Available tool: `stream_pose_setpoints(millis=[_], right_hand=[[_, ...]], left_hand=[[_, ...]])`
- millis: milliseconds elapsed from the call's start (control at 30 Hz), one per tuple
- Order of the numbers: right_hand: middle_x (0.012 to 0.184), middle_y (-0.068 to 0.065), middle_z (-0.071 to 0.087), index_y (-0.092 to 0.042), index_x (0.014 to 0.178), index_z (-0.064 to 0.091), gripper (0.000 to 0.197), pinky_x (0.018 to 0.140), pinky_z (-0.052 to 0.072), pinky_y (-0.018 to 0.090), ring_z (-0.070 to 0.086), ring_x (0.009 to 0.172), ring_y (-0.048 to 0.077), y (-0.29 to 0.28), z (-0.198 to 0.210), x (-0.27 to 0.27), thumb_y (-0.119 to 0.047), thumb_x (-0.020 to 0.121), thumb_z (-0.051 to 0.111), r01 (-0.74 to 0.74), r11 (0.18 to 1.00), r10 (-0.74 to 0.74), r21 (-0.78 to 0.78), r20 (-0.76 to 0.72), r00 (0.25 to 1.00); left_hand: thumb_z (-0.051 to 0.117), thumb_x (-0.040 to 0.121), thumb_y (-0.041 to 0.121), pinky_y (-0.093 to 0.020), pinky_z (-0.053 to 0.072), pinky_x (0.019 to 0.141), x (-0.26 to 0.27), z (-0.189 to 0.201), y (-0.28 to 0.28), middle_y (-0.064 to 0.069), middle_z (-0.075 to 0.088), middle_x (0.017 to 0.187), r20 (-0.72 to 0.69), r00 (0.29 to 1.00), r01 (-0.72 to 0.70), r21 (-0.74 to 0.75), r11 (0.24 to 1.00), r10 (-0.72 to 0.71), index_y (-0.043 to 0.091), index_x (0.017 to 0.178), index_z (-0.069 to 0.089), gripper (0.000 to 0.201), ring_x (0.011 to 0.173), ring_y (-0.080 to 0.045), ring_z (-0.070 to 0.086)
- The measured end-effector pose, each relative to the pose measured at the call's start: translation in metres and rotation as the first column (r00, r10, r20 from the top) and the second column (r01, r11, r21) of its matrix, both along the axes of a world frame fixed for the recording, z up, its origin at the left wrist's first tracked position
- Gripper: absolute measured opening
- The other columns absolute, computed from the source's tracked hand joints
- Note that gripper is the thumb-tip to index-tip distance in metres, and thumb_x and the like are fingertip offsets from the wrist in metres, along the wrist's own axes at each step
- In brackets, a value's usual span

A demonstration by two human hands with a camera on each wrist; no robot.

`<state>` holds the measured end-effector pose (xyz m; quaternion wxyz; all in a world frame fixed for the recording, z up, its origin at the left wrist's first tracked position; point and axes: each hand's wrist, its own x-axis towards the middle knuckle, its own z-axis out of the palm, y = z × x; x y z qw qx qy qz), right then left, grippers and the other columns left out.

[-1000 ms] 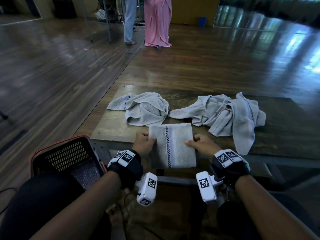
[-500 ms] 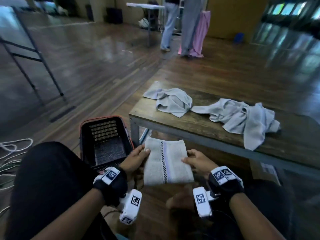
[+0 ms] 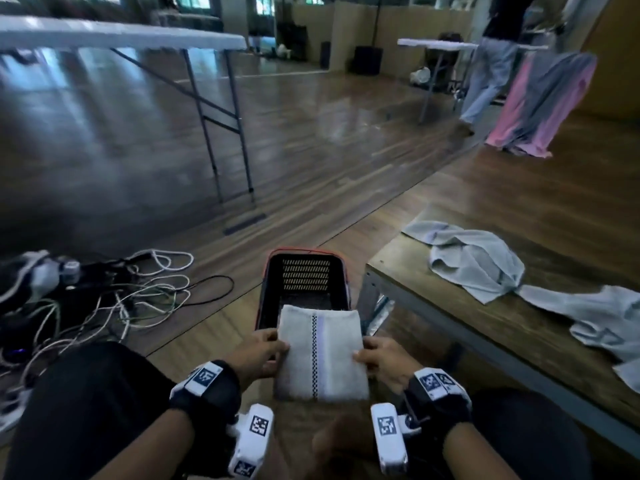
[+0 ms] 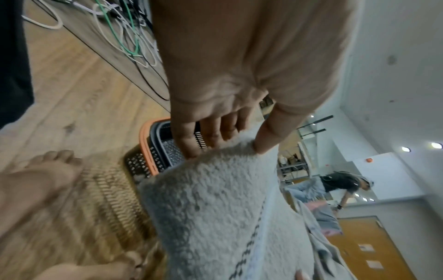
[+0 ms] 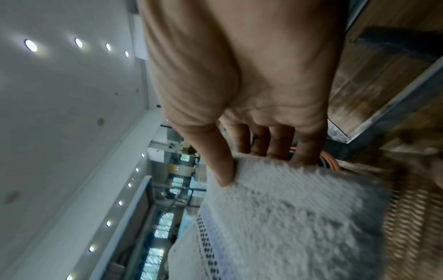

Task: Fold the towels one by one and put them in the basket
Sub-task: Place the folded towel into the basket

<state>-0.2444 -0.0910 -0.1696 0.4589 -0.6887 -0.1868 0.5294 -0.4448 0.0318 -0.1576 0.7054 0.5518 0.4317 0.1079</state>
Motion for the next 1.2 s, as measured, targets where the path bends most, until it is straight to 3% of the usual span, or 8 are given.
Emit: stream_pose_setpoints(millis=[133, 267, 367, 567, 667, 867, 1033, 1200], right_hand=[[0.101, 0.015, 0.062, -0.003, 0.124, 0.050, 0.041, 0.094, 0.048, 0.050, 0.059, 0.097, 0.032, 0.040, -0.044, -0.003, 0.006, 0.085, 0.057, -0.024, 0.996, 0.030, -0.081, 0.075, 0.997], [0.107, 0.016, 0.061, -0.004, 0.125, 0.049, 0.038, 0.087, 0.049, 0.039, 0.059, 0.098, 0.027, 0.085, -0.086, 0.007, 0.000, 0.087, 0.055, -0.073, 0.989, 0.087, -0.126, 0.109, 0.990], [0.114, 0.018, 0.061, -0.004, 0.124, 0.051, 0.037, 0.073, 0.048, 0.027, 0.057, 0.097, 0.024, 0.130, -0.114, 0.028, -0.001, 0.087, 0.055, -0.052, 0.987, 0.076, -0.151, 0.156, 0.985], [0.119, 0.019, 0.061, -0.003, 0.120, 0.054, 0.036, 0.085, 0.045, 0.032, 0.058, 0.099, 0.027, 0.217, -0.184, 0.074, 0.001, 0.085, 0.051, 0.027, 0.958, 0.053, -0.286, 0.271, 0.961], [0.122, 0.020, 0.060, -0.001, 0.119, 0.055, 0.036, 0.092, 0.043, 0.033, 0.056, 0.111, 0.032, 0.252, -0.221, 0.091, 0.003, 0.084, 0.045, 0.057, 0.939, 0.053, -0.339, 0.307, 0.950], [0.123, 0.018, 0.059, -0.002, 0.123, 0.053, 0.039, 0.076, 0.035, 0.021, 0.055, 0.112, 0.033, 0.304, -0.279, 0.112, 0.001, 0.086, 0.040, 0.174, 0.924, -0.050, -0.341, 0.342, 0.938], [0.130, 0.021, 0.053, -0.003, 0.126, 0.050, 0.042, 0.097, 0.041, 0.033, 0.051, 0.118, 0.036, 0.322, -0.314, 0.112, 0.003, 0.086, 0.038, 0.305, 0.907, -0.168, -0.290, 0.414, 0.895], [0.138, 0.017, 0.044, -0.007, 0.137, 0.040, 0.048, 0.098, 0.037, 0.035, 0.044, 0.124, 0.033, 0.322, -0.338, 0.105, 0.000, 0.089, 0.040, 0.317, 0.928, -0.145, -0.194, 0.597, 0.789]], left_hand=[[0.044, 0.092, -0.002, -0.024, 0.051, 0.061, 0.000, -0.037, 0.029, -0.005, 0.059, 0.094, -0.080, 0.996, -0.030, -0.034, 0.999, 0.027, 0.007, 0.107, 0.055, 0.021, 0.081, -0.012, 0.056], [0.045, 0.091, -0.002, -0.028, 0.048, 0.068, 0.018, -0.075, 0.073, -0.009, 0.059, 0.104, -0.158, 0.985, -0.074, -0.053, 0.996, 0.065, 0.007, 0.118, 0.052, 0.029, 0.088, -0.016, 0.055], [0.046, 0.089, 0.000, -0.033, 0.048, 0.076, 0.043, -0.101, 0.117, -0.010, 0.059, 0.101, -0.209, 0.975, -0.080, -0.008, 0.997, 0.077, 0.009, 0.109, 0.055, 0.024, 0.086, -0.020, 0.055], [0.044, 0.083, 0.004, -0.039, 0.047, 0.095, 0.117, -0.168, 0.200, -0.016, 0.061, 0.116, -0.445, 0.894, 0.029, 0.158, 0.987, 0.045, 0.005, 0.113, 0.058, 0.033, 0.106, -0.030, 0.056], [0.043, 0.085, 0.005, -0.033, 0.044, 0.089, 0.150, -0.210, 0.228, -0.019, 0.059, 0.119, -0.529, 0.847, 0.036, 0.137, 0.990, 0.042, 0.001, 0.116, 0.055, 0.034, 0.109, -0.033, 0.056], [0.046, 0.084, 0.003, -0.032, 0.042, 0.089, 0.195, -0.274, 0.269, -0.021, 0.056, 0.124, -0.593, 0.795, -0.019, 0.191, 0.981, 0.131, -0.001, 0.119, 0.051, 0.035, 0.114, -0.035, 0.053], [0.045, 0.087, 0.002, -0.029, 0.041, 0.086, 0.210, -0.308, 0.285, -0.020, 0.057, 0.124, -0.560, 0.806, -0.033, 0.283, 0.958, 0.194, 0.001, 0.125, 0.045, 0.038, 0.113, -0.034, 0.054], [0.045, 0.088, 0.004, -0.031, 0.042, 0.079, 0.214, -0.333, 0.283, -0.022, 0.051, 0.124, -0.609, 0.759, 0.009, 0.363, 0.932, 0.230, -0.001, 0.123, 0.041, 0.035, 0.109, -0.037, 0.054]])
